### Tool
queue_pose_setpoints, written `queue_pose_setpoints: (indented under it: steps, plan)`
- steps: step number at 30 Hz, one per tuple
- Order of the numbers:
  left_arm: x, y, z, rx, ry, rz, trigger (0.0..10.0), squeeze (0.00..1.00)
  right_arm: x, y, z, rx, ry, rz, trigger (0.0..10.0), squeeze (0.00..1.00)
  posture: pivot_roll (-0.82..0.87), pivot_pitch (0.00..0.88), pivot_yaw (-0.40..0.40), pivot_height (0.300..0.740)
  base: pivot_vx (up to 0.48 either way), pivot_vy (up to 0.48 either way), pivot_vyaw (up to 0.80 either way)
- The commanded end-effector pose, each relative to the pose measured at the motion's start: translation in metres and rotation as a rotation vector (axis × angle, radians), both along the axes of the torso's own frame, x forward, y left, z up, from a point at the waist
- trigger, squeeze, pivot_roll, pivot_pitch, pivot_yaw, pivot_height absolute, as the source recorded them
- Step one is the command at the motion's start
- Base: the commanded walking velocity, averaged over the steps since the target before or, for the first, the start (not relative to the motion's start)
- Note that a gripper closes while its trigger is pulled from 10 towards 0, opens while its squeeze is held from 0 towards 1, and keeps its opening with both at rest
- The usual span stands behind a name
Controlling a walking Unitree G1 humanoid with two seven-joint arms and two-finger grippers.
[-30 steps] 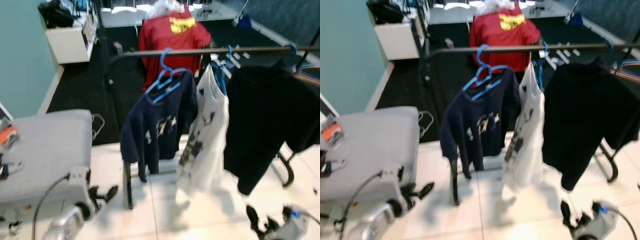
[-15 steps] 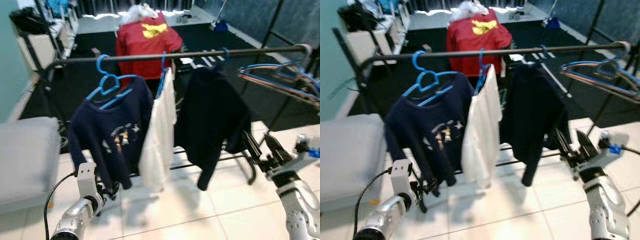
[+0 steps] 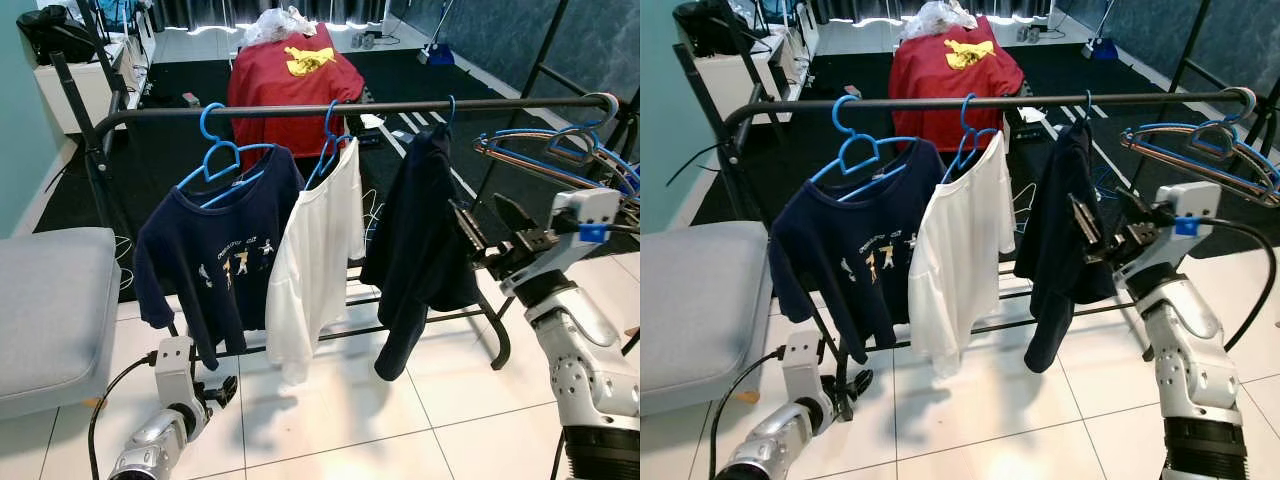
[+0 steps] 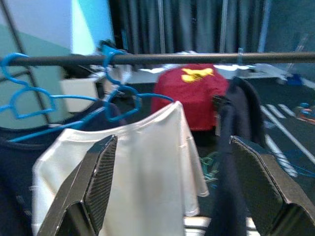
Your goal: Hang hanger
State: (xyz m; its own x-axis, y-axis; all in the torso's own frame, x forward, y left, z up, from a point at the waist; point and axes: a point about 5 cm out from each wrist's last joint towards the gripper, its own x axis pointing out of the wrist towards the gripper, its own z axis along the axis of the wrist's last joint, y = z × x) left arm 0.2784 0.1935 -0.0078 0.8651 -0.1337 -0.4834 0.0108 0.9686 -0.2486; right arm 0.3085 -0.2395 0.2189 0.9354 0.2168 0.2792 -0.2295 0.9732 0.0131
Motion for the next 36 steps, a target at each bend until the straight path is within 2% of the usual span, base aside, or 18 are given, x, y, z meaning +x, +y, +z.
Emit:
queue_pose_setpoints:
  steps: [1,4,11,12,13,14,15,17,24,28,36]
  plan:
    - [-0.005,-0.003,-0.006,-0.010,0.023,-0.005,10.0,0.00,0.001,-0.007,0.000,-0.015,0.023,-0.048,10.0,0.00,-0.09,0.078,-0.013,0.740,0.000,0.000,0.00]
    - [-0.005,-0.005,-0.006,-0.028,0.020,-0.018,10.0,0.00,0.002,-0.016,-0.001,-0.028,0.044,-0.118,10.0,0.00,-0.09,0.078,-0.012,0.740,0.000,-0.445,0.00]
    - [-0.004,-0.007,-0.006,-0.044,0.016,0.001,10.0,0.00,0.001,-0.015,-0.005,-0.036,0.070,-0.126,10.0,0.00,-0.09,0.077,-0.013,0.740,0.000,-0.137,0.00]
    - [-0.004,-0.006,-0.006,-0.035,0.015,0.009,10.0,0.00,0.001,-0.009,-0.007,-0.030,0.080,-0.097,10.0,0.00,-0.09,0.076,-0.013,0.740,0.000,0.000,0.00]
    - [-0.003,-0.005,-0.006,-0.023,0.015,0.015,10.0,0.00,-0.001,0.003,-0.012,-0.045,0.096,-0.020,10.0,0.00,-0.09,0.075,-0.013,0.740,0.000,0.000,0.00]
    - [-0.003,-0.005,-0.006,-0.023,0.015,0.015,10.0,0.00,-0.001,0.003,-0.012,-0.045,0.096,-0.020,10.0,0.00,-0.09,0.075,-0.013,0.740,0.000,0.000,0.00]
    - [-0.003,-0.004,-0.006,-0.015,0.016,0.017,10.0,0.00,-0.004,0.013,-0.016,-0.064,0.109,0.049,10.0,0.00,-0.09,0.075,-0.014,0.740,0.000,0.000,0.00]
    - [-0.003,-0.004,-0.006,-0.017,0.014,0.022,10.0,0.00,-0.007,0.023,-0.022,-0.082,0.134,0.102,10.0,0.00,-0.09,0.075,-0.014,0.740,0.000,0.000,0.72]
    - [-0.002,-0.005,-0.006,-0.021,0.005,0.010,10.0,0.00,-0.006,0.023,-0.024,-0.055,0.137,0.071,10.0,0.00,-0.09,0.075,-0.014,0.740,0.000,0.000,0.74]
    - [-0.002,-0.005,-0.005,-0.025,-0.006,-0.001,10.0,0.00,-0.003,0.015,-0.024,-0.040,0.144,0.005,10.0,0.00,-0.09,0.074,-0.015,0.740,0.000,0.000,0.00]
    - [-0.001,-0.007,-0.004,-0.018,-0.027,-0.027,10.0,0.00,-0.006,0.019,-0.027,-0.081,0.178,0.052,10.0,0.00,-0.09,0.074,-0.014,0.740,0.000,0.000,0.21]
